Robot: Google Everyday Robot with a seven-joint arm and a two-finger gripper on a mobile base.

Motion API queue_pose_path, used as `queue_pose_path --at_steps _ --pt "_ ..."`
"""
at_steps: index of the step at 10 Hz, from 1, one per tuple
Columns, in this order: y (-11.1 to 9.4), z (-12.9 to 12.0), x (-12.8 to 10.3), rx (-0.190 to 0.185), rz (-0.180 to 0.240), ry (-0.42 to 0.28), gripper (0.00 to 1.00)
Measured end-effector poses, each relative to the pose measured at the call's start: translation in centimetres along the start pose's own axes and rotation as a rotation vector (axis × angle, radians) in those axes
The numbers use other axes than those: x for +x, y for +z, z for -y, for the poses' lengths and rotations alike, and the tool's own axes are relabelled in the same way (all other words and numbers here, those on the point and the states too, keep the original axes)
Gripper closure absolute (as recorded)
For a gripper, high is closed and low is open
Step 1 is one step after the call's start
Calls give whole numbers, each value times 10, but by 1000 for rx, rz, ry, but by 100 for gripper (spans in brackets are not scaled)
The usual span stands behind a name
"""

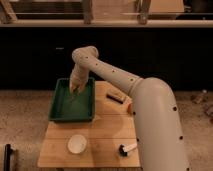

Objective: Place pepper in tray

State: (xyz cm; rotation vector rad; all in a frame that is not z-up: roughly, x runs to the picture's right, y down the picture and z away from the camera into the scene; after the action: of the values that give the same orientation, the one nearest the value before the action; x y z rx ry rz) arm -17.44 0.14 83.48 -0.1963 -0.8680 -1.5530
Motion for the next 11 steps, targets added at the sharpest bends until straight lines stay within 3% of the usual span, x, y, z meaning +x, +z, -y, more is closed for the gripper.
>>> queue_pose_path --at_steps 11 --pt "51 -10 6 -64 40 48 100"
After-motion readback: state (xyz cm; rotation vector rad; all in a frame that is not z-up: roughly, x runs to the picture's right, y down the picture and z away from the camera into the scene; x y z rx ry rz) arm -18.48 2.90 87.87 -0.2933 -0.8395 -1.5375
